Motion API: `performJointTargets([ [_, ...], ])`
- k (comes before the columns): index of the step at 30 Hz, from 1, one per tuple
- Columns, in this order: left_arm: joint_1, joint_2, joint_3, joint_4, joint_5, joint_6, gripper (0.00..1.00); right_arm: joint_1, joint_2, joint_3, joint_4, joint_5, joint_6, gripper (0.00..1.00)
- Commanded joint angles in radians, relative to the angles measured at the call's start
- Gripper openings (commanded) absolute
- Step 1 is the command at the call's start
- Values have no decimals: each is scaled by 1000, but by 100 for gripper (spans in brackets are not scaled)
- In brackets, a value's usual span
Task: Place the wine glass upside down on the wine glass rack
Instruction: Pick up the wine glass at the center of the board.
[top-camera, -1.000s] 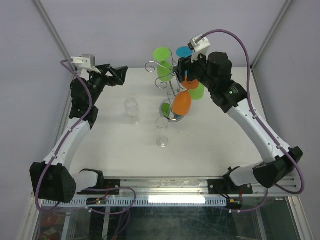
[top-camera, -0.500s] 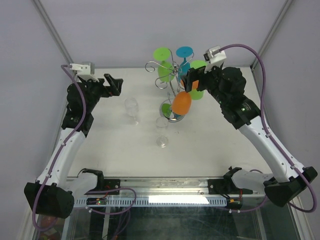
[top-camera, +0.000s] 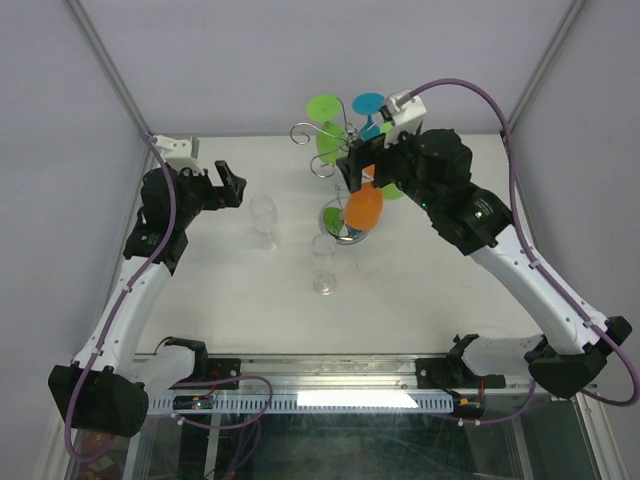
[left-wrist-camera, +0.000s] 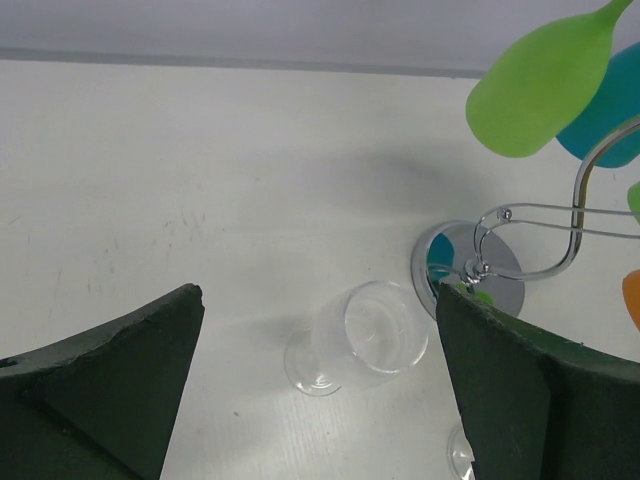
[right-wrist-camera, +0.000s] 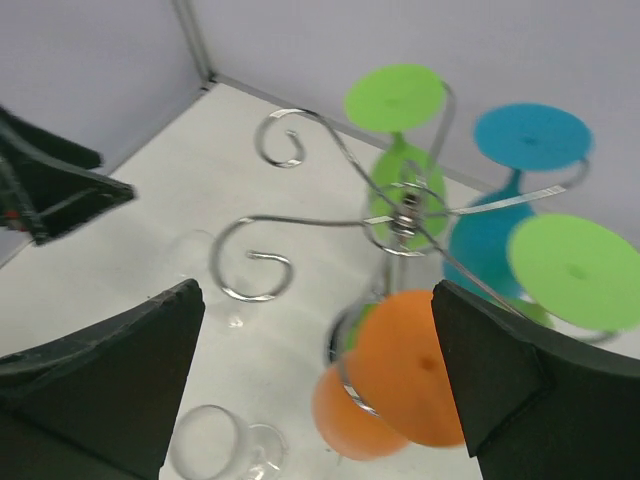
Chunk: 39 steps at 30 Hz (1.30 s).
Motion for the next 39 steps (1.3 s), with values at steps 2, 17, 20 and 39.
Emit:
performJointTargets([
  [2,-1,-1,8,-38,-13,17,99,170,98,157,-14,85,1,100],
  [17,13,-62,-48,-122,-236,-46,99,387,469,361,-85,72,71,98],
  [20,48,-84,-54,-129,-262,-63,99,387,512,349,-79,86,88,97],
  [39,360,-128,-137,-146,-167,-110,99,390,825,523,-82,337,180,100],
])
